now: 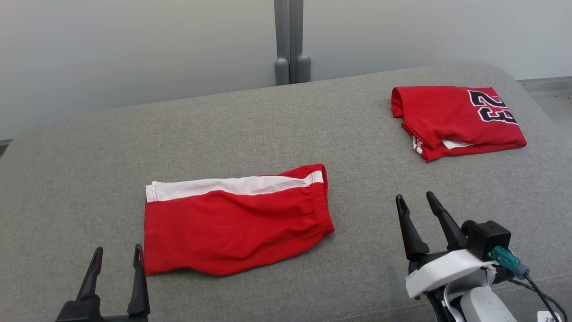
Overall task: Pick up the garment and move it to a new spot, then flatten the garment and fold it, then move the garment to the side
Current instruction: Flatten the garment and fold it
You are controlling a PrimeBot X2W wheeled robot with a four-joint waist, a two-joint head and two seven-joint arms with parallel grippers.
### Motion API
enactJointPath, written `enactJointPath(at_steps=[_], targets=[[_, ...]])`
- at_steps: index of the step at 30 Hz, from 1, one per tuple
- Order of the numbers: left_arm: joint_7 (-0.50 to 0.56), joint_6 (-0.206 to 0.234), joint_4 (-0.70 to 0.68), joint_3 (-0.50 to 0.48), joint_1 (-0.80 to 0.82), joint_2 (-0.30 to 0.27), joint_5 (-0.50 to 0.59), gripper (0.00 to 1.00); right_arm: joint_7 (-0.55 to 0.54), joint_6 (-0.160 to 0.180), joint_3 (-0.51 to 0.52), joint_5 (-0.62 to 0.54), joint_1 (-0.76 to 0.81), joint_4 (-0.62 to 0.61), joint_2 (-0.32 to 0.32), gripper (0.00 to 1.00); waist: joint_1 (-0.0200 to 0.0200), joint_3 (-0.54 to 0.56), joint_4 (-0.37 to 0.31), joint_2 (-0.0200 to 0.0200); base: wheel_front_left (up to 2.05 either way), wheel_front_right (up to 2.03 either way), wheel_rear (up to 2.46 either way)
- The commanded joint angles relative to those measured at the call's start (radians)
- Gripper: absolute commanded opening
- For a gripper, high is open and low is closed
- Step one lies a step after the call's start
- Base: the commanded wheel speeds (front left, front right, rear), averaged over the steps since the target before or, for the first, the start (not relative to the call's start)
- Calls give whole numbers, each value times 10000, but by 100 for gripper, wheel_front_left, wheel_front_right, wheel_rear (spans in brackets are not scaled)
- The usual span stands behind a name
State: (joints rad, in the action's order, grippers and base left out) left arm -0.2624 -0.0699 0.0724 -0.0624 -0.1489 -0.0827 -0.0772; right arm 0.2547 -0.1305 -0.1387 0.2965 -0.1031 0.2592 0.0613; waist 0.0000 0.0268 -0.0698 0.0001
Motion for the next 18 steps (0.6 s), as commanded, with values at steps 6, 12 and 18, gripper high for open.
enactJointPath(at_steps=[6, 12, 18], targets=[[-18, -278, 23, 50, -12, -138, -246, 100, -133, -4, 56, -75, 20, 120, -18, 100, 0, 1, -79, -1, 0, 0, 0], [-18, -335, 60, 105, 49, -118, -219, 100, -143, -4, 68, -94, -18, 158, -35, 100, 0, -26, -125, -1, 0, 0, 0], [-20, -368, 70, 83, 77, -88, -147, 100, -126, -4, 77, -113, -21, 186, -45, 100, 0, -58, -168, -1, 0, 0, 0]])
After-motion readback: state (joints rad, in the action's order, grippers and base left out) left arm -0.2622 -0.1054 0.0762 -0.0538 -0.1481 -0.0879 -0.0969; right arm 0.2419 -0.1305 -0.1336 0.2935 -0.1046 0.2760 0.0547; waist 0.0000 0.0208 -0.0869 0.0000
